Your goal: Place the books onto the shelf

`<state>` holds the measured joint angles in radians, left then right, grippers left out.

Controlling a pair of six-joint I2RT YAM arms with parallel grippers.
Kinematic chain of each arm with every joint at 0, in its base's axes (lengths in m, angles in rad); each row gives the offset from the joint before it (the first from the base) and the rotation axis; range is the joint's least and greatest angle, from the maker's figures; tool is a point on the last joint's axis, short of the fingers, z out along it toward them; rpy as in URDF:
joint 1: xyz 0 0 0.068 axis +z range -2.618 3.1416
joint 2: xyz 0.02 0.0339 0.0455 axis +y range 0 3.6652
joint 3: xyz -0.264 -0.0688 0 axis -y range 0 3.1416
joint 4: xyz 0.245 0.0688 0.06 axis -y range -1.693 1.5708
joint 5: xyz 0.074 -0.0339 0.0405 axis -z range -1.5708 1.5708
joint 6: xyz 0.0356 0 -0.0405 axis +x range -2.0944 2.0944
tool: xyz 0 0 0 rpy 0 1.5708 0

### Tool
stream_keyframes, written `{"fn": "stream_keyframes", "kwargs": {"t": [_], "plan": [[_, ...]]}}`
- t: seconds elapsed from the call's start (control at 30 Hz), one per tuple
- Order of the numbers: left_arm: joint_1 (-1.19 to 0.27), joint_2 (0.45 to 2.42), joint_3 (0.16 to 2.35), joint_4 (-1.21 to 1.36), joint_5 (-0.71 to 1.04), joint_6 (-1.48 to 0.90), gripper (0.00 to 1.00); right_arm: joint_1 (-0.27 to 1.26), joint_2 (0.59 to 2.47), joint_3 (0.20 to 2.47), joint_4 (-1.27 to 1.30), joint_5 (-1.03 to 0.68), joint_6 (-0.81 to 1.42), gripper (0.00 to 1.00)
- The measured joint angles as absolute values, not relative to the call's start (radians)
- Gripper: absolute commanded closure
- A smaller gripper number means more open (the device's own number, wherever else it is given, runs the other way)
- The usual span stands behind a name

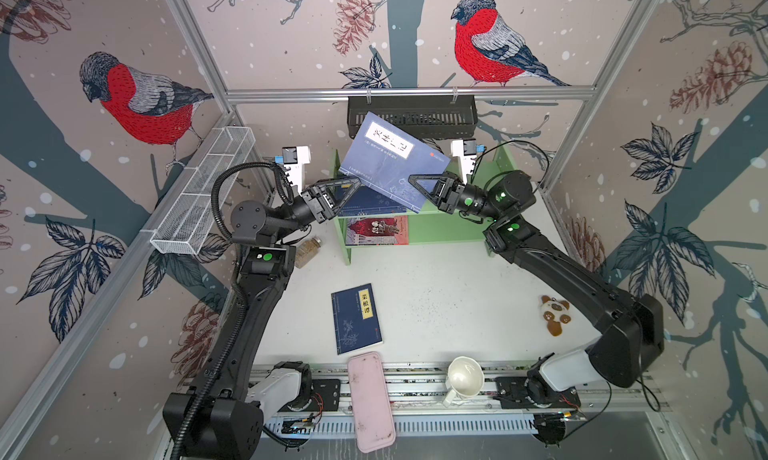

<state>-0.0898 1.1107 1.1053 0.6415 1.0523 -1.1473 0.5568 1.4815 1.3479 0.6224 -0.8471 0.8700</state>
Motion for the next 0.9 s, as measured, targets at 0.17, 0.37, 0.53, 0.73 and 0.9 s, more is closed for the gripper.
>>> {"fn": "stream_keyframes", "kwargs": {"t": [0.17,0.37,0.53,0.73,0.9], "plan": [[-0.081,1.105,1.102,0.614,1.129,-1.121,0.30,0.517,1.493,1.401,0.523,-0.982,0.866,0.99],[-0.080,1.110,1.154,0.459,1.151,-1.004,0.35,0.511,1.499,1.418,0.435,-1.090,0.856,0.99],[-0.080,1.113,1.172,0.339,1.152,-0.909,0.62,0.512,1.503,1.448,0.348,-1.140,0.816,0.99],[-0.079,1.124,1.149,0.363,1.169,-0.943,1.00,0.516,1.545,1.522,0.262,-1.161,0.777,0.76],[-0.078,1.135,1.172,0.346,1.169,-0.942,1.00,0.515,1.563,1.538,0.244,-1.131,0.763,0.67]]}}
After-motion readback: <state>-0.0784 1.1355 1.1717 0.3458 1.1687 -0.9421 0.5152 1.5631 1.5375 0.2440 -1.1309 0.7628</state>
